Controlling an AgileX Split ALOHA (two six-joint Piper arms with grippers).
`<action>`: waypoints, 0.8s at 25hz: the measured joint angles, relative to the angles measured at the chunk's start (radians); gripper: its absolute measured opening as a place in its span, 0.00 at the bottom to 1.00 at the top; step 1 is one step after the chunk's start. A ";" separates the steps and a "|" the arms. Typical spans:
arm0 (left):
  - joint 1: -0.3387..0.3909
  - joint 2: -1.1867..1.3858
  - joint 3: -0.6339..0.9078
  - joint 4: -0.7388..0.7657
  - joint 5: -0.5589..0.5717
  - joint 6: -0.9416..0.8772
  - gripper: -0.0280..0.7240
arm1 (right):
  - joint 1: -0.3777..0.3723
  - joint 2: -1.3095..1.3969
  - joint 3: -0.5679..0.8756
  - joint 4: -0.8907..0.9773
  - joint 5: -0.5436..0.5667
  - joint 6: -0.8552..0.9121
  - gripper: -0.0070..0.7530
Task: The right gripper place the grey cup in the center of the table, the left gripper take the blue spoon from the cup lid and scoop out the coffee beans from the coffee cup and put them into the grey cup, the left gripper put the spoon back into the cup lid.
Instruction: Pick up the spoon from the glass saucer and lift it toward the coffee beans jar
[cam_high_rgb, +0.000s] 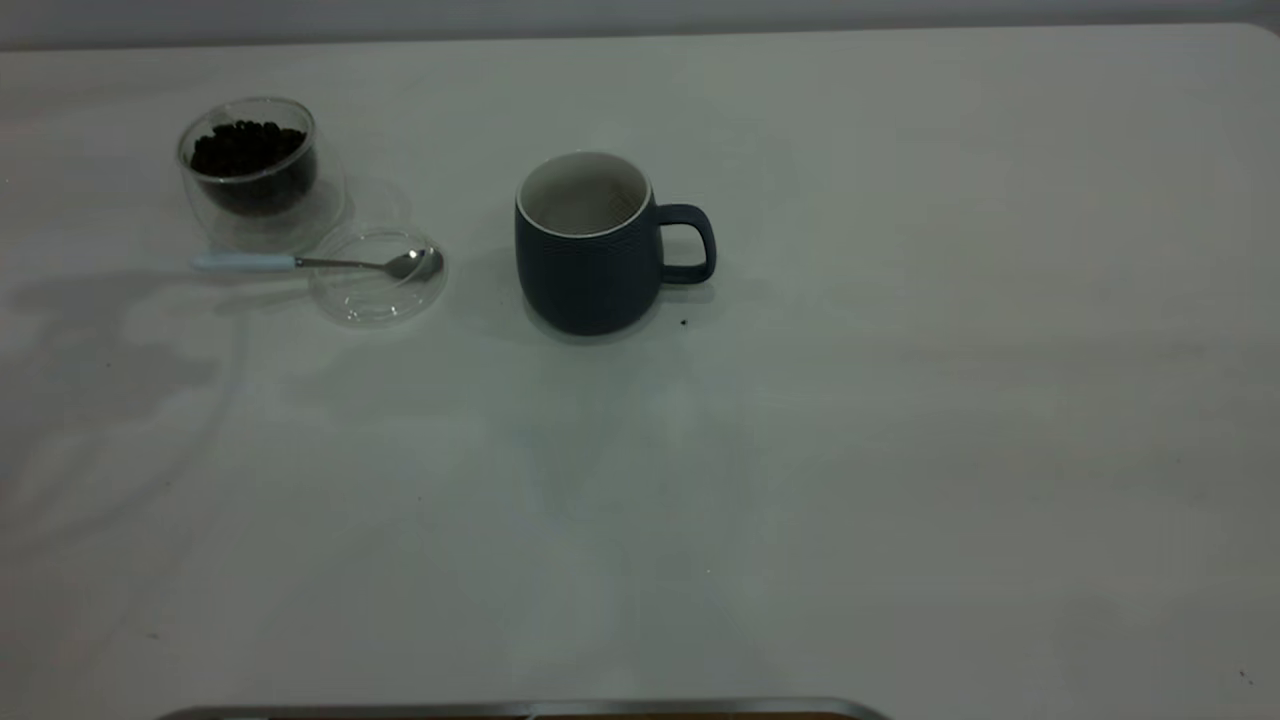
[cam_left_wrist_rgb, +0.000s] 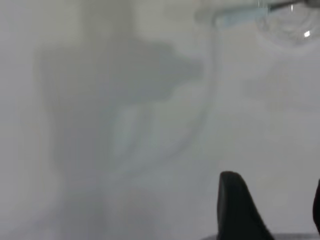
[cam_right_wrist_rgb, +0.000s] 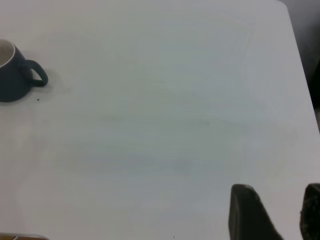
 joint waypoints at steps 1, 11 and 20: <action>0.002 -0.005 -0.001 0.019 -0.007 0.000 0.61 | 0.000 0.000 0.000 0.000 0.000 0.000 0.39; 0.258 0.098 -0.011 -0.026 -0.137 0.097 0.61 | 0.000 0.000 0.000 0.000 0.000 0.000 0.39; 0.312 0.321 -0.011 -0.523 -0.186 0.813 0.61 | 0.000 0.000 0.000 0.000 0.000 0.000 0.39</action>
